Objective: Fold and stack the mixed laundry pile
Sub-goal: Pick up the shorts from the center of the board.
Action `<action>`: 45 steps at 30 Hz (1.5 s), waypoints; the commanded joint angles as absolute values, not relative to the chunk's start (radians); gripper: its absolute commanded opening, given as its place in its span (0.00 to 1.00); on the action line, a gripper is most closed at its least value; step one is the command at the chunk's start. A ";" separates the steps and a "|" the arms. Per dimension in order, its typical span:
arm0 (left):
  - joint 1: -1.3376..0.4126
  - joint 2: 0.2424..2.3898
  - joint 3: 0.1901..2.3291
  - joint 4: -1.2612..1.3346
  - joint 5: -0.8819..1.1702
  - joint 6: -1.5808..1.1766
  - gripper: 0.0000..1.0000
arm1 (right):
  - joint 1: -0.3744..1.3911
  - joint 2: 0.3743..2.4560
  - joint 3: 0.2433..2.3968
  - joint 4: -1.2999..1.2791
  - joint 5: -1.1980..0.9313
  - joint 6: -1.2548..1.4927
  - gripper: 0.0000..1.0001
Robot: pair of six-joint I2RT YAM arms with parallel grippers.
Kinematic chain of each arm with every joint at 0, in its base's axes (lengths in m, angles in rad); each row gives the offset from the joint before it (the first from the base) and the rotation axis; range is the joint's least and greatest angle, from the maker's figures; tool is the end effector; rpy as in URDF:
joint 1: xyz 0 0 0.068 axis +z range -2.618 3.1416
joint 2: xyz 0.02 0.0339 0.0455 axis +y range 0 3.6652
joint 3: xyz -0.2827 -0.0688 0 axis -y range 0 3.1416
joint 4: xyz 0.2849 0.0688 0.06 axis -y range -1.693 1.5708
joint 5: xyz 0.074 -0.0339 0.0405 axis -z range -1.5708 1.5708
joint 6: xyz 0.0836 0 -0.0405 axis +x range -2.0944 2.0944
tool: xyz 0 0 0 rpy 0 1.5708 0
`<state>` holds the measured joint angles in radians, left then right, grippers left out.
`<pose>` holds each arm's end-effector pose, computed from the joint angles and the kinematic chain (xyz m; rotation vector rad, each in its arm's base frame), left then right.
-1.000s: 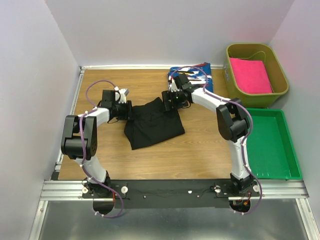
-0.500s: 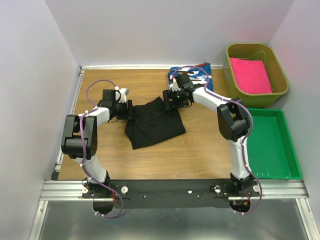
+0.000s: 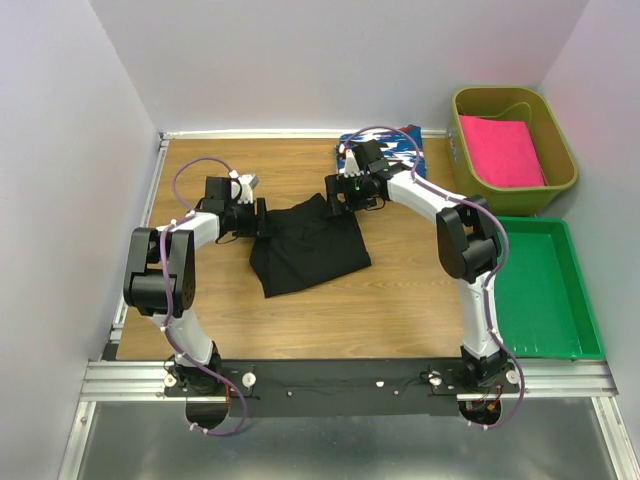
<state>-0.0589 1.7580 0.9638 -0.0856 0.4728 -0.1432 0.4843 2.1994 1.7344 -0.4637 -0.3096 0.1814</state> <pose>0.4067 -0.0621 0.1157 0.1078 2.4284 -0.6684 0.4836 0.2832 0.1450 -0.5169 2.5075 0.6549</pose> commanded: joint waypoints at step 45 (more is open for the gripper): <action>-0.064 1.871 1.037 -0.095 0.477 -0.149 0.09 | 0.526 2.258 1.727 -0.439 -0.235 0.160 0.19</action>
